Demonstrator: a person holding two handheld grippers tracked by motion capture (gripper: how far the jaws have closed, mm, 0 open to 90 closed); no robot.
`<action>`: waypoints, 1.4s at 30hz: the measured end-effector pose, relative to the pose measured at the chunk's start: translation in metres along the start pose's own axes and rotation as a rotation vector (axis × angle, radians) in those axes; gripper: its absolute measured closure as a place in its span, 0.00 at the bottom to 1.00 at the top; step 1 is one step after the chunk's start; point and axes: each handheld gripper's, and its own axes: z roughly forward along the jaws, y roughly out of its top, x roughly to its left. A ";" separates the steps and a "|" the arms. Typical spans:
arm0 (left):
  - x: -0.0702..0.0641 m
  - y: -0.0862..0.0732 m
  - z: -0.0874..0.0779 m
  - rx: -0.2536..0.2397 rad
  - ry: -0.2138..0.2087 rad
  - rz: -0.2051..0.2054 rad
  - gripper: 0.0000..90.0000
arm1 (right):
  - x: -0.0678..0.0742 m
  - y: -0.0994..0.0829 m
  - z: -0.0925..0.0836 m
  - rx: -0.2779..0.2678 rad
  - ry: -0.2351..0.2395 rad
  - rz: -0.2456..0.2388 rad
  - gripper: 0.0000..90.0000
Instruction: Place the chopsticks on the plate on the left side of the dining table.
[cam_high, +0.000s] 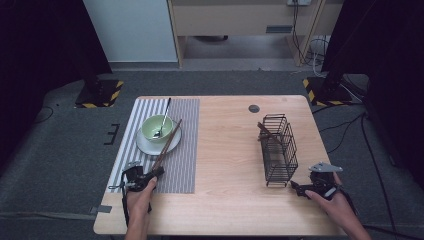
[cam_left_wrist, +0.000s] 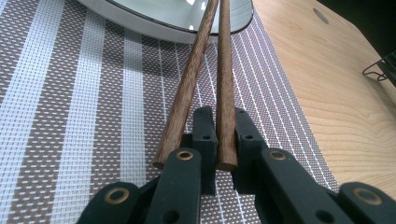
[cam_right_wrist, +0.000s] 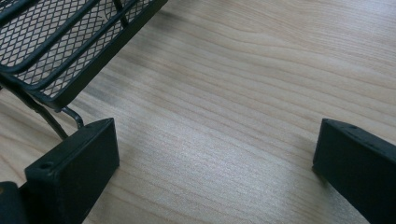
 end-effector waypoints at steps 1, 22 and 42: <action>0.000 0.000 0.000 0.001 0.000 -0.001 0.91 | 0.000 0.000 0.000 0.000 0.000 0.000 0.00; 0.001 0.000 0.000 0.000 0.001 -0.008 0.91 | 0.000 0.000 0.000 0.000 0.000 0.000 0.00; -0.001 -0.001 0.001 0.009 0.006 -0.010 0.85 | 0.000 0.000 0.000 0.000 0.001 0.000 0.00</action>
